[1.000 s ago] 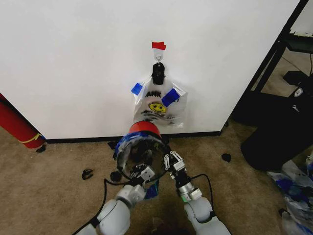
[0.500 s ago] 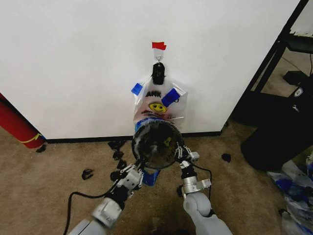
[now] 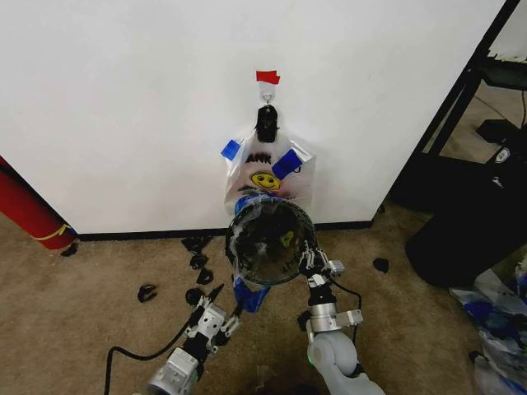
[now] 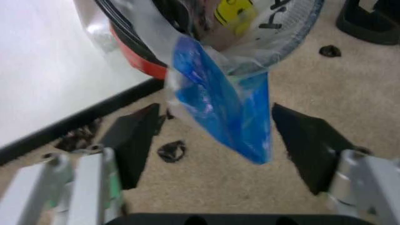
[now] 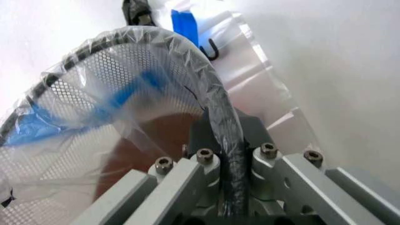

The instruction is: Pick up the garbage bag from the wall and place it over the trash bin.

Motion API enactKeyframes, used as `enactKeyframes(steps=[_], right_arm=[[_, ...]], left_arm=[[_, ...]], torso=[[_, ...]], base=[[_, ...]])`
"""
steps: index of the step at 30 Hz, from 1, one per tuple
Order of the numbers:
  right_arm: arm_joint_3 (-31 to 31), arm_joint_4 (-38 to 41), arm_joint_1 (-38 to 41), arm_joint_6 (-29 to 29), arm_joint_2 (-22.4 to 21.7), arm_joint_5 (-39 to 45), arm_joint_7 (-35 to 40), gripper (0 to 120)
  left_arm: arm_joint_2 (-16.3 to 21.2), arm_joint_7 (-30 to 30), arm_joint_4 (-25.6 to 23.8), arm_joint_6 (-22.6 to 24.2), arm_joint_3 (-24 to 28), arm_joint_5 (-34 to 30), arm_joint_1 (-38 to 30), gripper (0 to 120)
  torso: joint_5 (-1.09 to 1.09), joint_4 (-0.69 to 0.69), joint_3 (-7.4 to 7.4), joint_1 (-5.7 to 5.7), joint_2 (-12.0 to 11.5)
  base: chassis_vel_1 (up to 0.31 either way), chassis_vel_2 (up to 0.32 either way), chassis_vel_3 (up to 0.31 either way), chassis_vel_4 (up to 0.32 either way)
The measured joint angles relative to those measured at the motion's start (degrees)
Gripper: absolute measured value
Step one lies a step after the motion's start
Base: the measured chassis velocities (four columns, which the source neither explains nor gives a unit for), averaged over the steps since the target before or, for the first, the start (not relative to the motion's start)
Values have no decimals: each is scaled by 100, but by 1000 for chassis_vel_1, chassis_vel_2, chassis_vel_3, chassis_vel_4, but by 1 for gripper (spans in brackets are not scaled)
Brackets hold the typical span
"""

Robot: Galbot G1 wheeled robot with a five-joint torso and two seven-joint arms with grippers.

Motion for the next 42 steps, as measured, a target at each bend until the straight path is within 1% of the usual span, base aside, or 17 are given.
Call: enactKeyframes(steps=[4,6,9,10,11,13,14,15,18,22,23,26,27,28,30,36,42], right_arm=[[-1,88,-80,10,47,-56,-29,0],[-2,109,-92,11,48,-67,-31,0],[-1,131,-107,11,39,-90,-34,0],[-1,131,-108,11,33,-93,-34,0],[3,131,-107,11,18,-94,-34,0],[6,129,-101,12,-2,-93,-34,0],[6,129,-101,12,-2,-93,-34,0],[6,128,-94,12,-18,-84,-33,0],[5,130,-77,12,-40,-63,-20,0],[-19,184,-59,7,-85,-30,22,0],[-19,184,-59,7,-85,-30,22,0],[-30,218,-67,-4,-102,-11,49,0],[-39,265,-84,-25,-121,14,84,0],[-43,283,-92,-35,-127,22,95,0],[-69,392,-154,-86,-171,89,132,0],[-122,776,-423,-314,-353,290,175,0],[-114,1144,-665,-559,-545,492,161,0]], left_arm=[[-130,50,195,-1,33,-37,-101,94],[-145,48,232,-11,34,-36,-115,91],[-163,20,295,-90,22,-1,-126,78],[-167,8,297,-102,17,7,-126,77],[-180,-28,297,-124,5,26,-128,70],[-198,-53,297,-139,-5,43,-133,63],[-198,-53,297,-139,-5,43,-133,63],[-214,-62,318,-151,-9,76,-151,57],[-240,-64,392,-164,-10,143,-195,47],[-296,-77,622,-250,-37,297,-269,29],[-296,-77,622,-250,-37,297,-269,29],[-303,-162,716,-256,-64,390,-290,19],[-314,-260,806,-256,-90,496,-327,12],[-319,-285,827,-255,-94,517,-339,11],[-365,-422,984,-240,-118,636,-448,0],[-448,-543,1280,-230,-159,773,-631,0],[-533,-557,1352,-274,-164,804,-647,0]], torso=[[0,0,0,0,0],[0,0,0,0,0],[0,0,0,0,0],[0,0,0,0,0],[0,0,0,0,0],[0,0,0,0,0],[0,0,0,0,0],[0,0,0,0,0],[0,0,0,0,0],[0,0,1,0,-1],[0,0,1,0,-1],[0,0,1,0,-1],[0,1,1,0,-1],[0,1,1,0,-1],[0,0,1,0,-1],[0,0,1,0,-1],[0,0,0,0,-1]], base=[[0,0,0,0],[0,0,0,0],[0,0,0,0],[0,0,0,0],[0,0,0,0],[0,0,0,0],[0,0,0,0],[0,0,0,0],[0,0,0,0],[0,0,0,0],[0,0,0,0],[0,0,0,0],[0,0,0,0],[0,0,0,0],[0,0,0,0],[0,0,0,0],[0,0,0,0]])
